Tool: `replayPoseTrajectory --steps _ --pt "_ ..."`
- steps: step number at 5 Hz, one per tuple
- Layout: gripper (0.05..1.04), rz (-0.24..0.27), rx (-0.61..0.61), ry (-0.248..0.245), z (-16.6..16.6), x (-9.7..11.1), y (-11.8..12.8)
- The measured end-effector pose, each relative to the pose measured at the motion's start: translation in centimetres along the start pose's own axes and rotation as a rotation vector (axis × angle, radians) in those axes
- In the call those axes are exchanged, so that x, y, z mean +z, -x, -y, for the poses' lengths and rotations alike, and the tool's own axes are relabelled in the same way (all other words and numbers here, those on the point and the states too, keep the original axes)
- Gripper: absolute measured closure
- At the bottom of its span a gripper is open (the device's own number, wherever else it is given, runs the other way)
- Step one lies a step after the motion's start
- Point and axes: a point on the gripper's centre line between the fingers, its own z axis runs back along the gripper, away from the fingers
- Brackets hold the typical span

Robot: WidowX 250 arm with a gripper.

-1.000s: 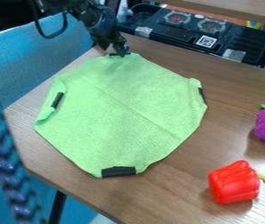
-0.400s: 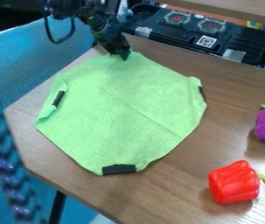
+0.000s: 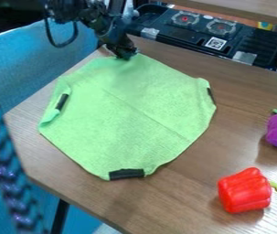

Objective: Fold the cloth from top left to bottom right

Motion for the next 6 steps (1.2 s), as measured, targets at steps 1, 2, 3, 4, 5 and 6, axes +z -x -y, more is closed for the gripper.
replayPoseTrajectory --steps 1,2,3,4,5,6 --pt "1.019 0.015 -0.005 0.009 0.4 1.7 0.9" --pt "1.031 0.056 -0.020 0.041 1.4 3.8 1.4" --pt "1.031 0.106 -0.057 0.059 2.4 6.5 0.9" --pt "1.031 0.138 -0.110 0.074 4.0 8.4 2.0" --pt "1.031 0.173 -0.160 0.074 5.7 10.3 2.9" --pt "1.031 0.184 -0.238 0.097 8.5 12.0 4.6"
